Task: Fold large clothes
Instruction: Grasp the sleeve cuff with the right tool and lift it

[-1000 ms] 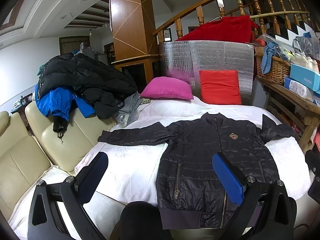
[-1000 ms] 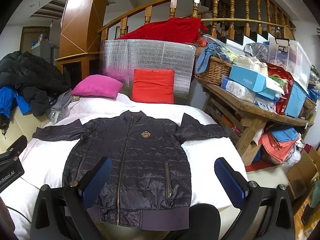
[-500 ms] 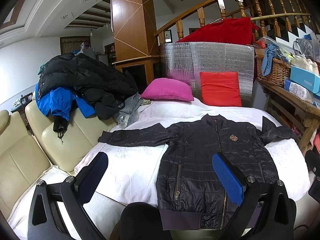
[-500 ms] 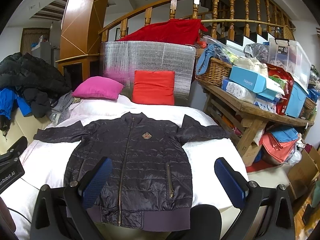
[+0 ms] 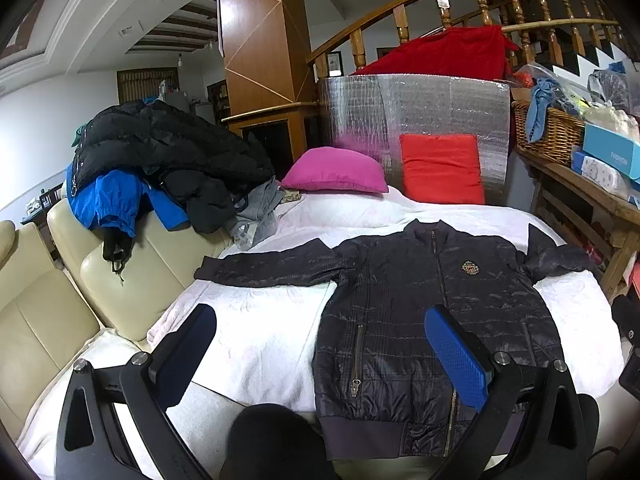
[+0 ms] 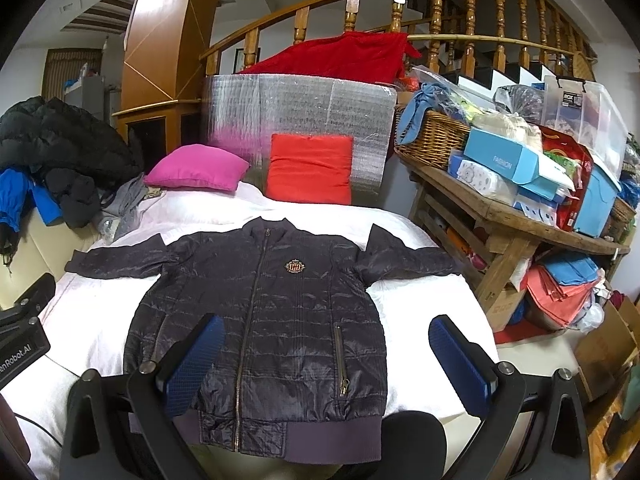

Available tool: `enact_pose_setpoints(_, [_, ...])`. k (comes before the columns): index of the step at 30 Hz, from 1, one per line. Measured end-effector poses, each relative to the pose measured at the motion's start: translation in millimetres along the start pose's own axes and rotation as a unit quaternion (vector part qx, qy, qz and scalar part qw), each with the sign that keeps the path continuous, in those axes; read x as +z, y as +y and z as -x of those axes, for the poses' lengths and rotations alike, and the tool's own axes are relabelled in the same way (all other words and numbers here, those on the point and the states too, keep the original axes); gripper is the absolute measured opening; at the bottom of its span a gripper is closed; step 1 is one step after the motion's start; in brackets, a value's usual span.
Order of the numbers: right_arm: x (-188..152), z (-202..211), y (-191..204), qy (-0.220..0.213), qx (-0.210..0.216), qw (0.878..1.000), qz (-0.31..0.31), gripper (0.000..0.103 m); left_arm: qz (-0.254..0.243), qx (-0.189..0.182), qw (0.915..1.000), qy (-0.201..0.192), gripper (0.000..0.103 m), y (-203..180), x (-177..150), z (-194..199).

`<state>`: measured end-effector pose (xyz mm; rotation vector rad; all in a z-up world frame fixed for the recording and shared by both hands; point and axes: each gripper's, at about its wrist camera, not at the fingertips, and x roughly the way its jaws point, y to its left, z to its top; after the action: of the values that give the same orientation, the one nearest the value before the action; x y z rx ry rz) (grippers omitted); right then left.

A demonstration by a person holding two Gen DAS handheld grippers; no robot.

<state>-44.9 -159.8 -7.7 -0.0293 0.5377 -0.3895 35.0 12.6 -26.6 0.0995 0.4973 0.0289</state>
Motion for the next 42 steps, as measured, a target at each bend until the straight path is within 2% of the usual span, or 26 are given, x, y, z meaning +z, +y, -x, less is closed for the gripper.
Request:
enact_pose_setpoints(3, [6,-11,-3,0.0,-0.001,1.0,0.0,0.103,-0.003,-0.007,0.9999,0.01,0.103,-4,2,-13])
enact_pose_setpoints(7, [13,-39,-10,0.006,0.007,1.0,-0.011,0.103,-0.007,-0.063,0.9951,0.076,0.103,-16,3,-64])
enact_pose_setpoints(11, [17,-89,-30,0.031,0.033,0.998,-0.045,0.103,0.002,-0.095,0.9808,0.17,0.103,-30,-6,-146])
enact_pose_setpoints(14, [17,-142,-62,0.065,0.064,0.991,-0.097,0.103,0.012,-0.101,0.9668,0.235,0.103,-39,-15,-214])
enact_pose_setpoints(16, [14,-182,-95,0.085,0.07,0.983,-0.15,0.103,0.023,-0.087,0.9629,0.254,0.103,-43,-19,-250])
enact_pose_setpoints(17, [11,-202,-115,0.091,0.071,0.976,-0.184,0.103,0.031,-0.067,0.9621,0.263,0.103,-46,-20,-275])
enact_pose_setpoints(19, [3,-241,-156,0.104,0.08,0.959,-0.249,0.103,0.037,-0.052,0.9623,0.264,0.103,-52,-22,-302])
enact_pose_setpoints(21, [-6,-278,-196,0.112,0.096,0.938,-0.314,0.103,0.039,-0.032,0.9633,0.264,0.103,-64,-21,-330])
enact_pose_setpoints(22, [-13,-299,-219,0.114,0.106,0.921,-0.356,0.103,0.041,-0.031,0.9635,0.263,0.103,-68,-20,-341])
enact_pose_setpoints(25, [-34,-355,-279,0.09,0.137,0.857,-0.488,0.103,0.04,-0.039,0.9667,0.25,0.103,-96,-14,-370])
enact_pose_setpoints(26, [-37,-367,-290,0.082,0.14,0.843,-0.513,0.103,0.039,-0.048,0.968,0.243,0.103,-105,-13,-376])
enact_pose_setpoints(27, [-43,-386,-306,0.072,0.143,0.821,-0.548,0.103,0.04,-0.058,0.969,0.237,0.103,-109,-12,-376])
enact_pose_setpoints(30, [-49,-432,-333,0.064,0.156,0.781,-0.601,0.103,0.024,-0.079,0.9742,0.21,0.103,-126,-17,-384])
enact_pose_setpoints(32, [-53,-456,-344,0.063,0.154,0.77,-0.616,0.103,0.013,-0.084,0.9717,0.22,0.103,-135,-20,-388])
enact_pose_setpoints(34, [-55,-483,-353,0.06,0.155,0.758,-0.63,0.103,0.001,-0.103,0.9654,0.24,0.103,-146,-22,-390])
enact_pose_setpoints(39, [-60,-537,-360,0.082,0.137,0.743,-0.651,0.103,-0.038,-0.11,0.9692,0.217,0.103,-155,-24,-380])
enact_pose_setpoints(41, [-67,-551,-363,0.081,0.126,0.734,-0.663,0.103,-0.047,-0.111,0.9707,0.208,0.103,-155,-25,-379])
enact_pose_setpoints(42, [-67,-554,-364,0.072,0.118,0.734,-0.665,0.101,-0.049,-0.107,0.9714,0.206,0.103,-155,-25,-379])
